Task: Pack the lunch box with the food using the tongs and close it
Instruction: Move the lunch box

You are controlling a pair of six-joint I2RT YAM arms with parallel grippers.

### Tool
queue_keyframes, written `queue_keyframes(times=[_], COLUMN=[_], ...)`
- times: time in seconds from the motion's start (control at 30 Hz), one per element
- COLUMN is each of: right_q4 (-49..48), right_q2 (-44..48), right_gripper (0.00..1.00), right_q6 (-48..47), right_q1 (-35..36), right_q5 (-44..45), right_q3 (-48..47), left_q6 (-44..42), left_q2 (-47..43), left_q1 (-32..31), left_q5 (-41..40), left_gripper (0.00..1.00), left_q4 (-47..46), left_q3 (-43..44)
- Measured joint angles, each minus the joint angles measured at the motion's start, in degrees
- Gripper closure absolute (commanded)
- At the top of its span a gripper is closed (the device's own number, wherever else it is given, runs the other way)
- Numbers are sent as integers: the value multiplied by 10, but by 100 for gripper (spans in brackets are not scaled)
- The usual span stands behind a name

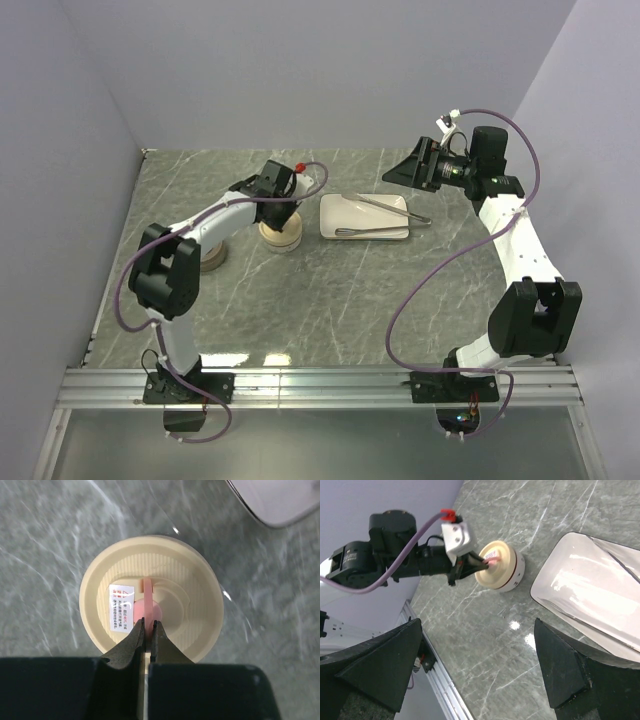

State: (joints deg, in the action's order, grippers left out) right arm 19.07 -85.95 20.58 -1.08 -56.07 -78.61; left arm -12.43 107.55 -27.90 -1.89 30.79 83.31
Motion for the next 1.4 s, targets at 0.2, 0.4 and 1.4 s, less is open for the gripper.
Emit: queue_keyframes(times=[0.2,0.4,1.4], right_q4=[-1,-2,-9], right_q2=[0,0,0], right_gripper=[0,0,0], right_q6=[4,4,6], right_q1=[-1,-1,-1], right_q5=[-4,-5,-5], right_q3=[0,0,12], left_q6=[-22,-80,-251], left_q2=[-77,-157,-259], left_q1=[0,-2,22], left_q5=[41,65,22], left_gripper=[100,99,86], left_q4=[8,1,-110], left_q3=[-91,-183,-328])
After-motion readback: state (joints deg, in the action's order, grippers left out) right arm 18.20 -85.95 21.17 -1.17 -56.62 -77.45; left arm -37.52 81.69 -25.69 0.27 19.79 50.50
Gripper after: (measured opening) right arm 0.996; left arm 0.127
